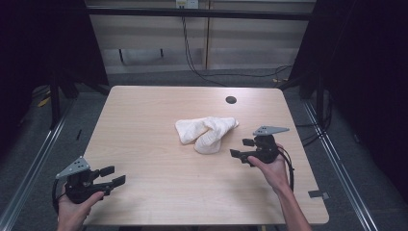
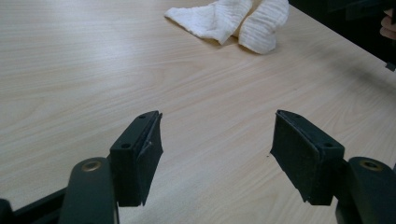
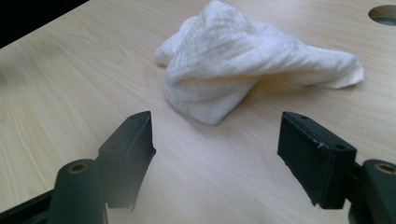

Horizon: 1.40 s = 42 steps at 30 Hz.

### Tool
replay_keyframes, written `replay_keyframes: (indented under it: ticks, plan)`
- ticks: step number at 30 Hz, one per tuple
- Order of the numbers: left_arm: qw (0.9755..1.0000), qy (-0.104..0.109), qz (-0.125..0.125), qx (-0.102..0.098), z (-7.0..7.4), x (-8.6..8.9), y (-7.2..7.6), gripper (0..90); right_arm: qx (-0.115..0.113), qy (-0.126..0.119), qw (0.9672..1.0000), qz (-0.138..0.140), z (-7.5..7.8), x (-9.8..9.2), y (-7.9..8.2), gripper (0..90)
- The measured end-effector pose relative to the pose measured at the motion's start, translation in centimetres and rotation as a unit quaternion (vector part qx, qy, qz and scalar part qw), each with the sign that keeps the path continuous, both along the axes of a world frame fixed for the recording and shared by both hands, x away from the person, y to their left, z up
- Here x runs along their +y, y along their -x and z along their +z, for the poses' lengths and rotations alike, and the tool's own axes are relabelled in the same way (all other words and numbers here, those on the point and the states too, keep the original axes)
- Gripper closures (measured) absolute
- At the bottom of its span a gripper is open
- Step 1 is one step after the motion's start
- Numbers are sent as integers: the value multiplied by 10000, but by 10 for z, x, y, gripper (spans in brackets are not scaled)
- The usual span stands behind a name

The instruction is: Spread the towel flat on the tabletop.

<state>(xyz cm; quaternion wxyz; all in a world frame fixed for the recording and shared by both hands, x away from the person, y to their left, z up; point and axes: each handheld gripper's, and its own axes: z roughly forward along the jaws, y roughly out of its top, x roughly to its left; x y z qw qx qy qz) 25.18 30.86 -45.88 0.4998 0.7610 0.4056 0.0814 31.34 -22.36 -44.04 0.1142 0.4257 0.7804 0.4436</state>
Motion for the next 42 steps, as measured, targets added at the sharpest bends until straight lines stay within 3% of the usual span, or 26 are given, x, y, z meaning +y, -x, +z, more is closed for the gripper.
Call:
replay_keyframes:
  ticks: [2,7,11,14,25,29,31,38,42]
  plan:
    - [10000,-21,-10,-1,0,0,1,329,12,-39,10000,24,2,2,-7,264]
    - [10000,14,23,23,-1,2,-1,328,157,191,9996,146,3,12,-38,239]
    - [10000,-17,-18,23,-1,2,-1,327,211,221,9994,180,7,18,-56,219]
    - [10000,-22,-44,27,-1,1,-1,327,211,165,9993,243,9,23,-65,205]
    - [10000,-21,-58,49,-2,1,-1,325,290,412,9980,395,8,48,-92,203]
    - [10000,-32,-70,47,-1,0,-1,325,379,458,9970,495,2,56,-100,203]
    - [10000,-29,-73,49,-2,0,-1,325,513,569,9958,495,-10,60,-107,206]
    - [10000,-21,-68,60,-2,2,0,325,702,600,9945,495,-32,69,-112,240]
    - [9999,-25,-84,64,-1,1,0,325,805,627,9936,488,-46,75,-113,316]
